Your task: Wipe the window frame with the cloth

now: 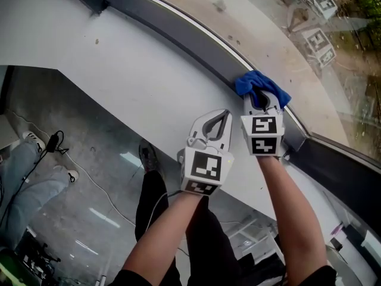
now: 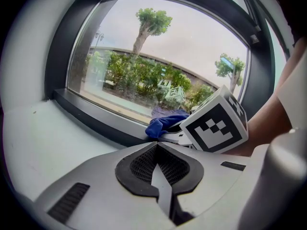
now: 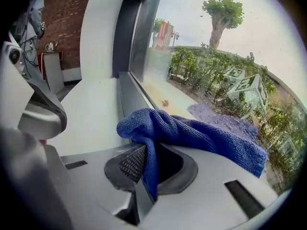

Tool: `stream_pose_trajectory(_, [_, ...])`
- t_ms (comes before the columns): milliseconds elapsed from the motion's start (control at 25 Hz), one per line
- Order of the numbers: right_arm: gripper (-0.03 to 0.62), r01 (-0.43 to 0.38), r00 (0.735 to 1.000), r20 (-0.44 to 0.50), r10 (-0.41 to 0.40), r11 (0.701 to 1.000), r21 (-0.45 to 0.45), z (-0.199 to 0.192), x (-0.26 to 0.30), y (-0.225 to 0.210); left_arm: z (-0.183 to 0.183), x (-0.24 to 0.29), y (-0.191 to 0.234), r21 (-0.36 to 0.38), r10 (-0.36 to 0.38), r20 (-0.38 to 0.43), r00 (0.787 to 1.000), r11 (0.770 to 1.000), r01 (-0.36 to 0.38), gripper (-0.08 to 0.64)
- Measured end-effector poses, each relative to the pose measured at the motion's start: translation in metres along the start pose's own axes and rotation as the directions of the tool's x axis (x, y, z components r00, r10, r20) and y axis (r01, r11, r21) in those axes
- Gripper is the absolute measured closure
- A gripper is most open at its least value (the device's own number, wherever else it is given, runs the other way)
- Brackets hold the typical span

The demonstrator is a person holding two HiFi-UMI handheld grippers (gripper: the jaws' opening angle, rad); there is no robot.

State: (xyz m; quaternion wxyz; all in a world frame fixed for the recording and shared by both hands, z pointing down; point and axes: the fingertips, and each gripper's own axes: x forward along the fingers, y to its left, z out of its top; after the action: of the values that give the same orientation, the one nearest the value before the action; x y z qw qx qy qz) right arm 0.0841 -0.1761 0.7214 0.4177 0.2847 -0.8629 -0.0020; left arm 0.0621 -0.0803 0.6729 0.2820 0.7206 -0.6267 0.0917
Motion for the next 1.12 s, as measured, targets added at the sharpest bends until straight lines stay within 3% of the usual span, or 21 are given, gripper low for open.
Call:
stream_pose_trajectory(280, [0.560,0.015,1.000,-0.012,-0.015,1.000,0.026,-0.033,-0.011,-0.022,-0.015,0.022,-0.037,0.004,-0.031,-0.012,0.999,1.000,0.031,0.557])
stream_pose_trajectory(640, [0.560,0.046,0.996,-0.081,-0.040,0.997,0.067,-0.067,-0.034,-0.038,-0.022,0.041,-0.055,-0.043,-0.047,-0.036,0.998,0.998,0.046,0.557])
stream_pose_trajectory(800, [0.560,0.072,0.994,-0.094,-0.060,0.990,0.125,-0.082,-0.043,-0.048,-0.027,0.044,-0.072,-0.028,-0.069,-0.051,0.996,0.997,0.068,0.557])
stream_pose_trajectory(1000, [0.560,0.120,0.990,-0.102,-0.096,0.956,0.268,-0.088,-0.049,-0.056,-0.031,0.041,-0.078,-0.020,-0.082,-0.059,0.995,0.996,0.081,0.557])
stream_pose_trajectory(1120, [0.560,0.156,0.985,-0.119,-0.127,0.945,0.288,-0.096,-0.054,-0.062,-0.035,0.042,-0.084,-0.019,-0.093,-0.062,0.994,0.996,0.092,0.557])
